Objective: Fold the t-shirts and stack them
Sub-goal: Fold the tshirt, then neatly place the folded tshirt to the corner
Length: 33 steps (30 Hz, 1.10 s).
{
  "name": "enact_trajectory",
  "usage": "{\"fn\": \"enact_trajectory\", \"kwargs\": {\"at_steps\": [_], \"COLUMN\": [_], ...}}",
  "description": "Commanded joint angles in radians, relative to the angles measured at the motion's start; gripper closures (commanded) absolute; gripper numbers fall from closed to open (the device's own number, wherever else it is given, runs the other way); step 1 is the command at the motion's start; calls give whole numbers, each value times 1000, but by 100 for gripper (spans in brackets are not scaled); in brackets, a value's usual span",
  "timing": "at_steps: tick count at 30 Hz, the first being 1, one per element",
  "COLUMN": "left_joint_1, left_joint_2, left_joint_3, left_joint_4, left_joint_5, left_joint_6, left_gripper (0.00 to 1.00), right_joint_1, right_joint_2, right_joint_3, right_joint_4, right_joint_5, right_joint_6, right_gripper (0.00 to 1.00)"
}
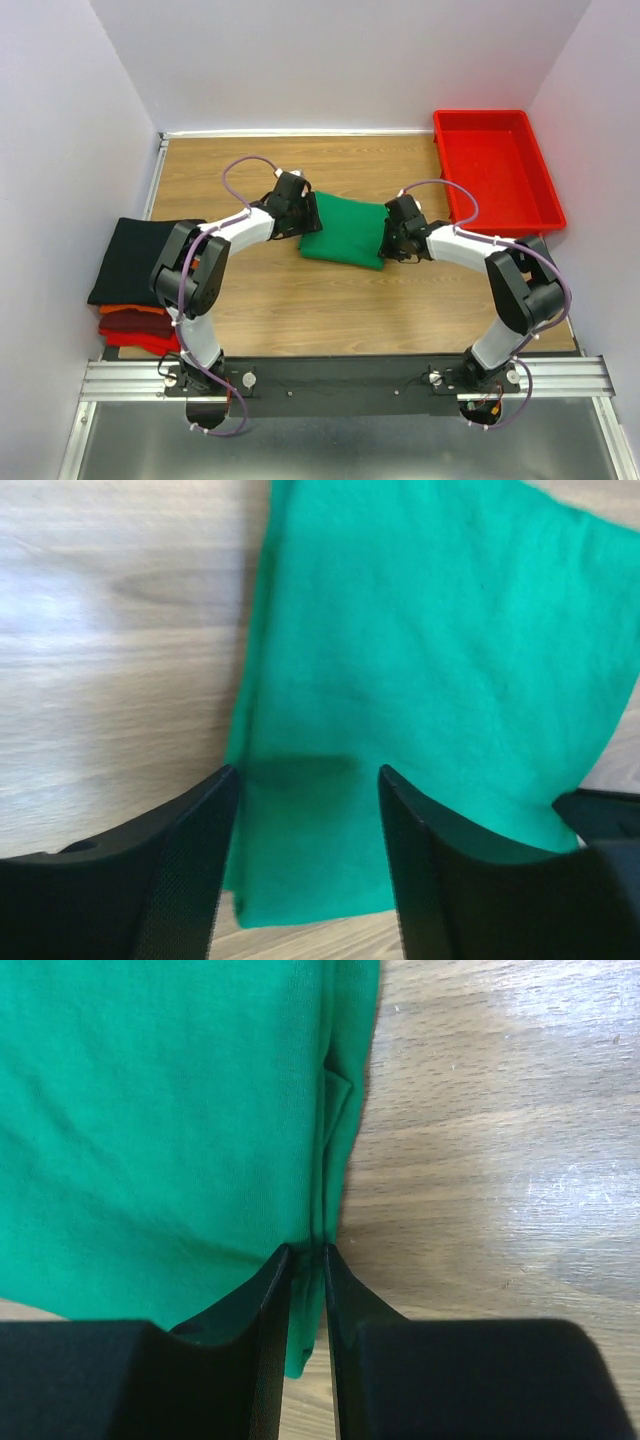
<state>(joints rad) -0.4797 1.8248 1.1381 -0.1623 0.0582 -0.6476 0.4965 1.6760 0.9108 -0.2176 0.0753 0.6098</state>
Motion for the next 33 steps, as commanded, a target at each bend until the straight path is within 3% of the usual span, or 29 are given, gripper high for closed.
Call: {"fn": "enact_trajectory", "kwargs": {"at_steps": [1, 6, 15, 20, 29, 33], "left_joint_1": [4, 26, 53, 56, 56, 39], "left_joint_2": [-48, -58, 94, 134, 152, 176], "left_joint_3": [35, 81, 169, 140, 51, 46], "left_joint_4": [-23, -66, -115, -66, -19, -16], "left_joint_5": [-95, -126, 97, 221, 209, 190], "left_joint_6": [45, 118, 224, 224, 161, 140], "left_gripper": [30, 21, 23, 25, 25, 25], "right_joint_1": [5, -9, -105, -144, -167, -167], "right_joint_2": [-10, -27, 46, 77, 79, 82], "right_joint_3": [-42, -38, 91, 132, 138, 154], "right_joint_4": [11, 11, 20, 30, 43, 50], "right_joint_5": [32, 46, -23, -69, -114, -141], "right_joint_6": [5, -2, -41, -50, -38, -22], "right_gripper": [75, 74, 72, 71, 70, 63]}}
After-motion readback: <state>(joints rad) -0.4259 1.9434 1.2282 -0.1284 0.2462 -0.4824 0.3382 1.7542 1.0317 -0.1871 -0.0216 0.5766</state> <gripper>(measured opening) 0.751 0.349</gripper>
